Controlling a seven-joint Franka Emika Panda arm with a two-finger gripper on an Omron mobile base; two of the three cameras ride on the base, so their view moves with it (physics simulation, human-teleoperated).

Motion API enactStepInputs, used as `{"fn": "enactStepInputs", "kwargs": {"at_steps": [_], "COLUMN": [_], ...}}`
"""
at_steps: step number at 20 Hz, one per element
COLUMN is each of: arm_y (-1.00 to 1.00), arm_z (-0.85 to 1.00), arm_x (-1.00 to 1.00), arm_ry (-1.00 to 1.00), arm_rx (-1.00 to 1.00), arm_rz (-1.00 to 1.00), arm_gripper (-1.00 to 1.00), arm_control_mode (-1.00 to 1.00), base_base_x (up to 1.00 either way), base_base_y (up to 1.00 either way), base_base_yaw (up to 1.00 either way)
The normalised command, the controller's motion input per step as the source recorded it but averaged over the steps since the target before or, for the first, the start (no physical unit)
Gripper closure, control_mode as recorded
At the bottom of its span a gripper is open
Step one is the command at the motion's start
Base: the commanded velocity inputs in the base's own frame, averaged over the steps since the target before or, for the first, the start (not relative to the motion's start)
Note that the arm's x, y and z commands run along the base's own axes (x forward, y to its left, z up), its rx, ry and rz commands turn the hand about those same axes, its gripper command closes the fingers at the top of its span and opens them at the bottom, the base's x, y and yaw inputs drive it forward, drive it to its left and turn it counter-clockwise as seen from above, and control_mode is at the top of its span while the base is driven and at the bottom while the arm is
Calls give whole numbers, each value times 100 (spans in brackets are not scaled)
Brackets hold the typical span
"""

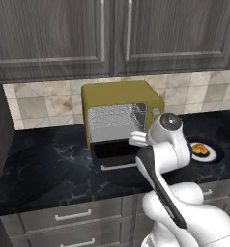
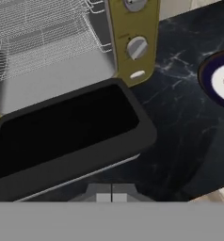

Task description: Open the toaster oven door. Place the bread on the top rack in the toaster oven and place the steak on the bottom rack.

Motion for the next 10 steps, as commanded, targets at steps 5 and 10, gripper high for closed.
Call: {"fn": "enactStepInputs", "kwargs": {"at_steps": [5,10], "arm_y": [-40,-73], "arm_z": [2,0], "arm_x": [0,0], "arm_ry": [24,20], "arm_rx": [-5,10], "arm_rz": [-20,-12], "arm_gripper": [100,100], "arm_control_mode": [-100,-100], "base_base_x": [0,0], "base_base_y": [0,0], "base_base_yaw": [0,0]}}
